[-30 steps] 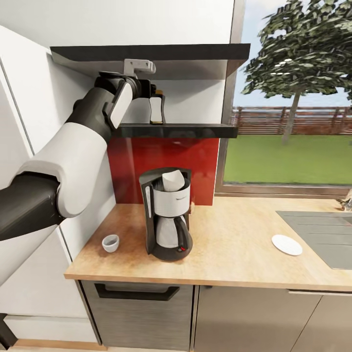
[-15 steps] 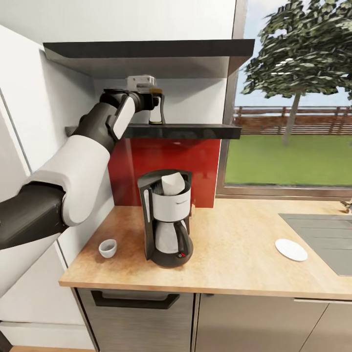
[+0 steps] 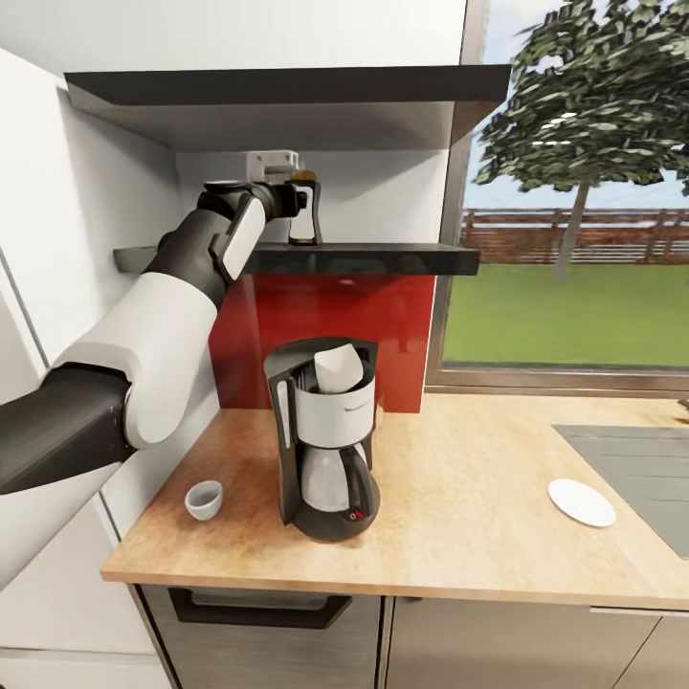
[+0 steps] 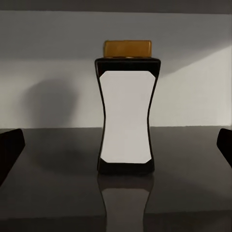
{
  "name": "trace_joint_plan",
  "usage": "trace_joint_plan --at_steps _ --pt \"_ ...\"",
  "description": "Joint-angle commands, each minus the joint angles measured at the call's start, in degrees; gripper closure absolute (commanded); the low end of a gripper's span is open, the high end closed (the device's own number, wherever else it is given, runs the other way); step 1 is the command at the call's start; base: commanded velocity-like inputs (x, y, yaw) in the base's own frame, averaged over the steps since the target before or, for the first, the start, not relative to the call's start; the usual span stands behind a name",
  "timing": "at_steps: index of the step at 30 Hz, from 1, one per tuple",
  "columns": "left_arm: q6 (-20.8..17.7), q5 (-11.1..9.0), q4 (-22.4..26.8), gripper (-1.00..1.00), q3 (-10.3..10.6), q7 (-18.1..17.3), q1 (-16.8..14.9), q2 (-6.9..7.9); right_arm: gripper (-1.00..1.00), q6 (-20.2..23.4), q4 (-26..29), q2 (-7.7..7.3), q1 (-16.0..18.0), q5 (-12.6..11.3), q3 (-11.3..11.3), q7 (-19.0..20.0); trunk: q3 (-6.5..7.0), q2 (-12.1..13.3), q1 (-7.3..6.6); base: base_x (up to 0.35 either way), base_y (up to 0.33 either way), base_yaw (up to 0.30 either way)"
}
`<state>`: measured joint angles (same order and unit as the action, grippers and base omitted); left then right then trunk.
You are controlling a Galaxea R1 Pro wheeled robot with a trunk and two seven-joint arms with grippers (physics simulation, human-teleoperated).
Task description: Set up a coffee station on the kitchen countertop: keep the coffee maker on the countertop, move the bottle of coffee from the kitchen shelf to the counter next to the coffee maker, place a paper coffee filter on top of the coffee maker, put the saucer next to the coffee maker with the coffee cup on the saucer, and place the electric kettle next to the coffee maker.
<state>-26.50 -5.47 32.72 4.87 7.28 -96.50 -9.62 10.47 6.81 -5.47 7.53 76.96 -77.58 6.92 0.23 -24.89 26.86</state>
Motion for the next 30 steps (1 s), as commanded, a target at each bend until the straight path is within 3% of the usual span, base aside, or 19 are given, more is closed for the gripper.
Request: trace_joint_plan --at_steps 1,30 --pt "-0.19 -0.59 0.13 -1.0 0.31 0.56 -0.01 0.04 -1.0 0.16 0.14 0.04 0.01 0.47 -0.38 0.38 -0.02 -0.04 0.02 0.011 0.0 0.0" --pt "-0.13 -0.69 2.53 -1.0 0.23 0.81 1.23 -0.01 -1.0 0.16 0.21 0.02 -0.32 0.47 -0.46 0.38 -0.02 -0.04 0.02 0.091 0.0 0.0"
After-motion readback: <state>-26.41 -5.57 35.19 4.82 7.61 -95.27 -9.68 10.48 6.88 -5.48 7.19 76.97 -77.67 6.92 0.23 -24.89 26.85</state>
